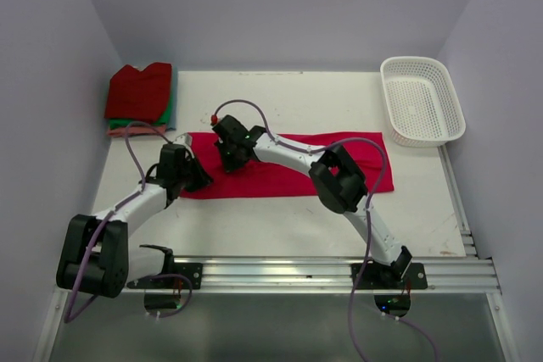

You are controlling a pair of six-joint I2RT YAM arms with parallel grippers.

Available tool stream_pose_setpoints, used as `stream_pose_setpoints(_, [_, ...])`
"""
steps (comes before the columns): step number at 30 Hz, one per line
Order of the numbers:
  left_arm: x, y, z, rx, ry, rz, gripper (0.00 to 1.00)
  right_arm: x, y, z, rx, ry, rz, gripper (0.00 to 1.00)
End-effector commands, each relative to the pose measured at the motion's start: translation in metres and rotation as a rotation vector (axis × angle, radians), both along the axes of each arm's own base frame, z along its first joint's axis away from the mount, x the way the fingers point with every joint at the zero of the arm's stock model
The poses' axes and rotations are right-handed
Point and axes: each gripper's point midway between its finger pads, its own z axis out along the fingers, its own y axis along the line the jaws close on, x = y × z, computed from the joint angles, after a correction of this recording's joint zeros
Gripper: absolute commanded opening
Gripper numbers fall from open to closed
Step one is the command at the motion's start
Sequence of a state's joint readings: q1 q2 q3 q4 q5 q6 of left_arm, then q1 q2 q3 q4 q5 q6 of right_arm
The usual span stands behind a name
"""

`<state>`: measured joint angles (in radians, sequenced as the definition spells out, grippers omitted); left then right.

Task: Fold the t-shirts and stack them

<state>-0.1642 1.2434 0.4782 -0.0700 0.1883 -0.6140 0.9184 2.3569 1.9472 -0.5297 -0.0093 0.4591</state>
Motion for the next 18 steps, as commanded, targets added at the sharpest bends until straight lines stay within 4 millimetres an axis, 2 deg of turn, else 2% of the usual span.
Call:
stream_pose_setpoints(1, [0.024,0.0,0.026,0.003,-0.096,0.021,0.0,0.015,0.002,0.01,0.013,-0.037,-0.005,0.0])
stream_pose_setpoints(3, [0.027,0.001,0.026,0.008,-0.096,0.023,0.0,0.017,0.003,0.011,0.016,-0.04,-0.006,0.0])
stream_pose_setpoints(7, [0.031,0.002,0.013,0.023,-0.067,0.024,0.0,0.016,0.002,0.018,0.02,-0.05,0.002,0.01])
stream_pose_setpoints(9, [0.037,0.001,0.011,0.021,-0.076,0.027,0.0,0.014,-0.001,0.024,0.025,-0.059,0.006,0.08])
stream_pose_setpoints(10, [0.04,0.001,0.01,0.02,-0.082,0.03,0.0,0.014,-0.002,0.028,0.03,-0.068,0.009,0.18])
stream_pose_setpoints(12, [0.041,0.001,0.0,0.025,-0.057,0.03,0.0,0.013,-0.004,0.037,0.038,-0.077,0.015,0.27])
stream_pose_setpoints(18, [0.045,0.001,-0.02,0.032,-0.014,0.03,0.0,0.008,-0.013,0.051,0.034,-0.092,0.017,0.33])
